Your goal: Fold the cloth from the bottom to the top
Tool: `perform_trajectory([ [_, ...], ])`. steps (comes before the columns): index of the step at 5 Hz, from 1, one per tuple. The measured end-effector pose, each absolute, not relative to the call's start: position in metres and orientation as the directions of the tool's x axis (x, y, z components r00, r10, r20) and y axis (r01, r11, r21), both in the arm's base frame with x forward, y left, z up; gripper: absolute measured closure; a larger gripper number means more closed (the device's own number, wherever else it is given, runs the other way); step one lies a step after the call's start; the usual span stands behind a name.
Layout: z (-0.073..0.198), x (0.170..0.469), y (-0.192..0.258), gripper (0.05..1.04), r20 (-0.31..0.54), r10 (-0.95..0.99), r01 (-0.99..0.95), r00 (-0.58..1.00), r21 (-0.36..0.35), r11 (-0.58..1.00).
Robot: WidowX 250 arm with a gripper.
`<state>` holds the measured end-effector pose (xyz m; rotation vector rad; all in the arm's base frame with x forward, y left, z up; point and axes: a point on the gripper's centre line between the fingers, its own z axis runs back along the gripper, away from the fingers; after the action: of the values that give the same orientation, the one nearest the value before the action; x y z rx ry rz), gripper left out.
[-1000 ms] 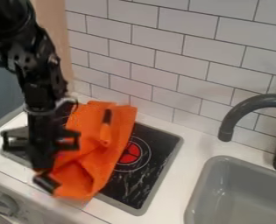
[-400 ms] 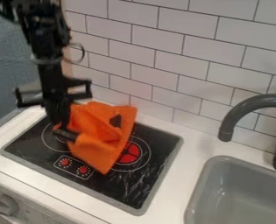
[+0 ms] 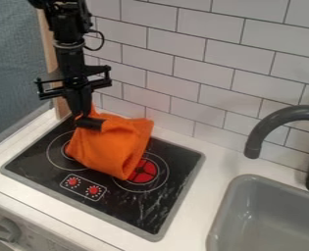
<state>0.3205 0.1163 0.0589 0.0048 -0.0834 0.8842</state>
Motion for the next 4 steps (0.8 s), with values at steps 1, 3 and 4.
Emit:
perform_trajectory([
  [1, 0.052, 0.342, 0.124, 1.034, 0.094, 0.803, -0.805, 0.589, -0.021, 0.593],
  [3, 0.030, 0.379, 0.122, 1.034, 0.106, 0.820, -0.826, 0.562, 0.021, 0.563],
  [4, 0.018, 0.392, 0.122, 1.034, 0.098, 0.821, -0.826, 0.563, 0.042, 0.562],
])
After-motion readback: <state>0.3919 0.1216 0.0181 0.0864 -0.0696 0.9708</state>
